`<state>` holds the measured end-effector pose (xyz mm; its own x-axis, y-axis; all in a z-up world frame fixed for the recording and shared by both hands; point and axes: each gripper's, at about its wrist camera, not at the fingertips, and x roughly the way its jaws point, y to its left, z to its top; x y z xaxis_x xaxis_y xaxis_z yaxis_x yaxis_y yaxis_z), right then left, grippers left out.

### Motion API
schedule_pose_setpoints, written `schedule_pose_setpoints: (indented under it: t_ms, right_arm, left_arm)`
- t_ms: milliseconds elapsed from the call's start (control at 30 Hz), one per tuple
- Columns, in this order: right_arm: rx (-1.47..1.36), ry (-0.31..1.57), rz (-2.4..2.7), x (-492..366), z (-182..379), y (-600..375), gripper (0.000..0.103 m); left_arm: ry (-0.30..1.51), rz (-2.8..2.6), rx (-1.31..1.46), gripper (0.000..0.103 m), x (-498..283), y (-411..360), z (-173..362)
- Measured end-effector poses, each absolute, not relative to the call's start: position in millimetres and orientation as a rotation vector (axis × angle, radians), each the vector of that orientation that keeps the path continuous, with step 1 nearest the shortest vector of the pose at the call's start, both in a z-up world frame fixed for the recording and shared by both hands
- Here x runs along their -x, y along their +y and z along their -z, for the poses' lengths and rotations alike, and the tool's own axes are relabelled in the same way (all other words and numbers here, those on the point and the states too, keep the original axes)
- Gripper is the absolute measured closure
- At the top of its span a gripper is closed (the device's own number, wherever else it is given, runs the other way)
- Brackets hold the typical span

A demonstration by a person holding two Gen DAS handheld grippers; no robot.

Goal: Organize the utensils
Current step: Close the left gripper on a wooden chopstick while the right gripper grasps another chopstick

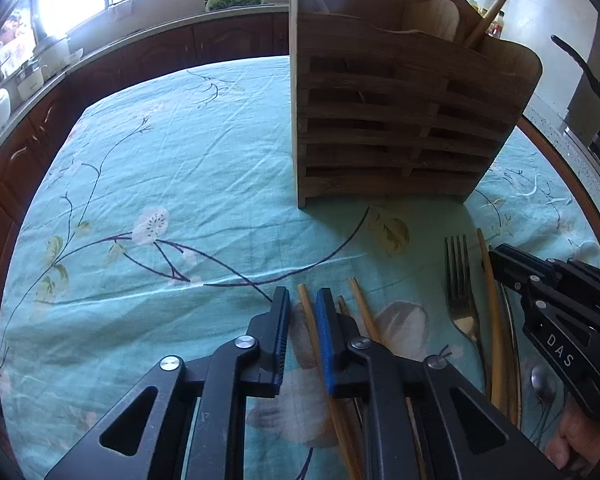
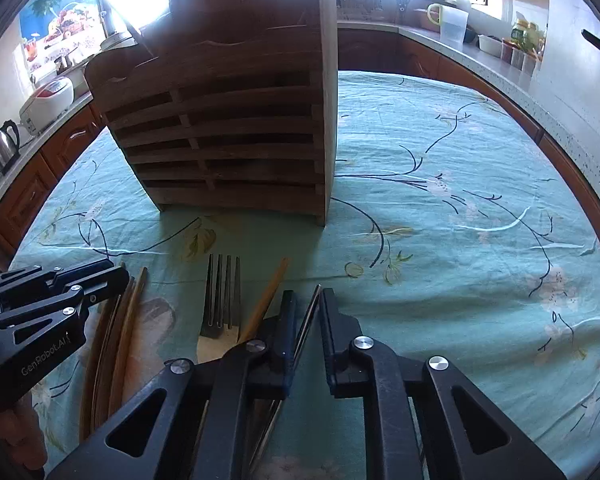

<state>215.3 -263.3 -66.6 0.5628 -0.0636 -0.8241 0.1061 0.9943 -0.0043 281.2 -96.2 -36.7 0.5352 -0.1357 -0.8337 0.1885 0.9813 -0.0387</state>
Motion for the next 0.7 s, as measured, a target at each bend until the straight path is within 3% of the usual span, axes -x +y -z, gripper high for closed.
schedule_pose_setpoints:
  t_ms: [333,700]
  right_arm:
    - [-0.196,0.910,0.065,-200,48,-279,0.098]
    - [-0.275,0.768,-0.006,-166,-14,-276,0.099]
  left_arm:
    - [0.984,0.245,0.095,0.100,-272,-61,27]
    - [0.841,0.320,0.218,0.100,-213,-26,-33]
